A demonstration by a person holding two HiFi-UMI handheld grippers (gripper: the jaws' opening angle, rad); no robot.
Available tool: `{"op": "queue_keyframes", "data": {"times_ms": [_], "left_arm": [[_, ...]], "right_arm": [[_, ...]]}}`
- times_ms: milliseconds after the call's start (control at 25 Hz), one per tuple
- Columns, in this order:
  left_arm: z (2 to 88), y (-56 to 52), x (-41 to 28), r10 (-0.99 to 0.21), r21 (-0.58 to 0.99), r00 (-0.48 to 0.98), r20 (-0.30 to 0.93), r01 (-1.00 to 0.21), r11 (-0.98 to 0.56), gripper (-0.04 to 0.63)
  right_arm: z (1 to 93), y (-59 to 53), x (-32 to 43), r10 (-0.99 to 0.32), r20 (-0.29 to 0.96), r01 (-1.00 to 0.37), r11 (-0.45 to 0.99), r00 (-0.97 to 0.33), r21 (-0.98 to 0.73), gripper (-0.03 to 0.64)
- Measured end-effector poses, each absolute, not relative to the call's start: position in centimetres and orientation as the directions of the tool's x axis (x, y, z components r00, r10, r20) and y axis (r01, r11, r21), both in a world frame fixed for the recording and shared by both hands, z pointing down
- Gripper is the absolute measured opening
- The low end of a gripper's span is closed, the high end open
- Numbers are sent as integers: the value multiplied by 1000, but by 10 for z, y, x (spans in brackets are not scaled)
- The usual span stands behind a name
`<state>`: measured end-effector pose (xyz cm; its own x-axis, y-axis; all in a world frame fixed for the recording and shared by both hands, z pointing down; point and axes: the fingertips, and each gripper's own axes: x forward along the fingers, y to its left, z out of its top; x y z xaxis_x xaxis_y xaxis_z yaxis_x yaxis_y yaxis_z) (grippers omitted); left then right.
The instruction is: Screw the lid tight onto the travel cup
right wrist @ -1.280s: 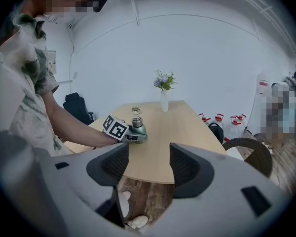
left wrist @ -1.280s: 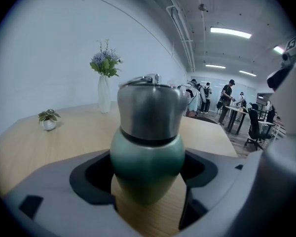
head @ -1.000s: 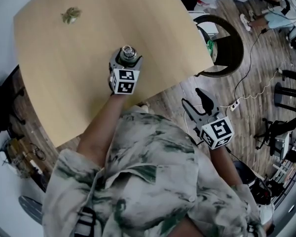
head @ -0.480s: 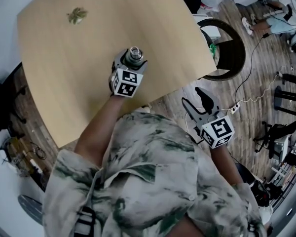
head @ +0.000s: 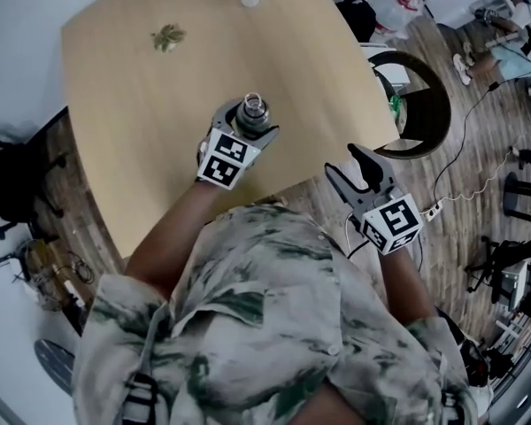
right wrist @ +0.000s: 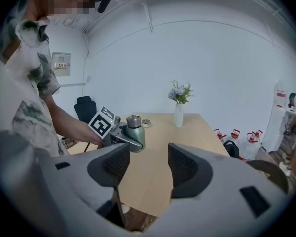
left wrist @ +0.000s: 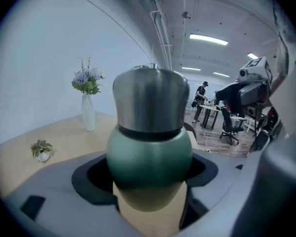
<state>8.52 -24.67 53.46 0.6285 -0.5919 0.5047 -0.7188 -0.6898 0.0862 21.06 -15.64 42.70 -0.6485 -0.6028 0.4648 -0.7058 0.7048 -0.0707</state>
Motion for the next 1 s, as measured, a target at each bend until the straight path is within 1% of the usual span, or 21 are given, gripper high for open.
{"op": "queue_keyframes", "data": {"times_ms": [240,440,720,880,1000], "left_arm": [[486,-224,82,-507,79,696,509,-625,-777,383],[453,-202,78,-436,90,750,497,-545,-834,383],[419,-179,76,-315,132,831,458,-414,-900,383],[403,-162,78,-231,123,866,444,-314,-941,383],[395,-149,81,-162,121,886,434,-236,-964,383]], "right_arm": [[396,-173,189,-547,405,-611,790,-733,-38,255],[369,-178,160,-467,360,-506,863,-808,-17,256],[327,-175,117,-224,297,-255,965,-928,-69,261],[310,-163,94,-72,259,-104,989,-963,-110,272],[301,-156,79,18,248,-12,993,-969,-117,279]]}}
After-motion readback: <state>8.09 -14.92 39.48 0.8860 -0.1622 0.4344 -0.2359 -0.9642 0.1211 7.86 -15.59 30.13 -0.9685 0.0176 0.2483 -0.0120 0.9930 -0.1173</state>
